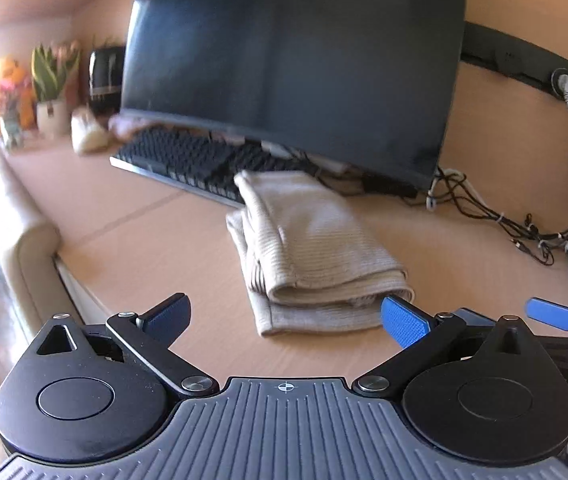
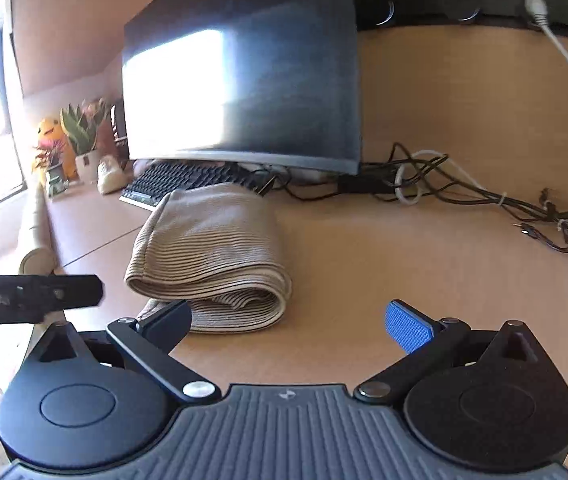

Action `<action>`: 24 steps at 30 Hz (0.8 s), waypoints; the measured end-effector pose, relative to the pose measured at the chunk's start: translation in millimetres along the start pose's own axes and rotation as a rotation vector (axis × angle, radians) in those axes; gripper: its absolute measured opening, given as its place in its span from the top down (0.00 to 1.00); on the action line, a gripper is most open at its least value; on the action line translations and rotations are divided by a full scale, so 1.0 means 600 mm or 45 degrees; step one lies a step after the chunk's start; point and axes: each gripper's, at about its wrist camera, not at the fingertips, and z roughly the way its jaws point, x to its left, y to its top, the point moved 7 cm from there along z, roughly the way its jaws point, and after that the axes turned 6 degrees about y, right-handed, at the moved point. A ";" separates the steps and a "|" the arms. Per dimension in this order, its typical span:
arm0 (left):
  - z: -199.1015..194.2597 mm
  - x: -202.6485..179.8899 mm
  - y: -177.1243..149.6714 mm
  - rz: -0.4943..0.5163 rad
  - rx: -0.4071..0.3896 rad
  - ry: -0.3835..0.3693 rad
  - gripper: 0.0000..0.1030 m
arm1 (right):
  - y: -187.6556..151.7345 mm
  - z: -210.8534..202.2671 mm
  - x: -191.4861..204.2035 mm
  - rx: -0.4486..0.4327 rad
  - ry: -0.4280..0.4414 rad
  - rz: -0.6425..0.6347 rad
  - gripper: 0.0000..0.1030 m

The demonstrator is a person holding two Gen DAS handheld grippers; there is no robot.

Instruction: Fold clothes

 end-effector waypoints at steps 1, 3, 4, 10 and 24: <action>-0.004 -0.002 0.000 0.010 -0.020 0.010 0.00 | 0.001 -0.007 -0.005 -0.013 -0.007 0.009 0.00; -0.003 0.000 -0.004 0.003 -0.014 0.021 0.00 | 0.004 -0.016 -0.011 -0.033 -0.011 0.024 0.00; -0.003 0.000 -0.005 -0.010 -0.009 0.019 0.00 | 0.003 -0.017 -0.008 -0.031 -0.005 0.012 0.00; -0.011 -0.002 -0.013 -0.030 -0.003 0.031 0.00 | -0.001 -0.023 0.009 -0.018 0.027 -0.057 0.00; -0.003 -0.016 -0.020 -0.005 0.064 0.062 0.00 | -0.008 -0.030 0.001 -0.007 -0.001 -0.060 0.00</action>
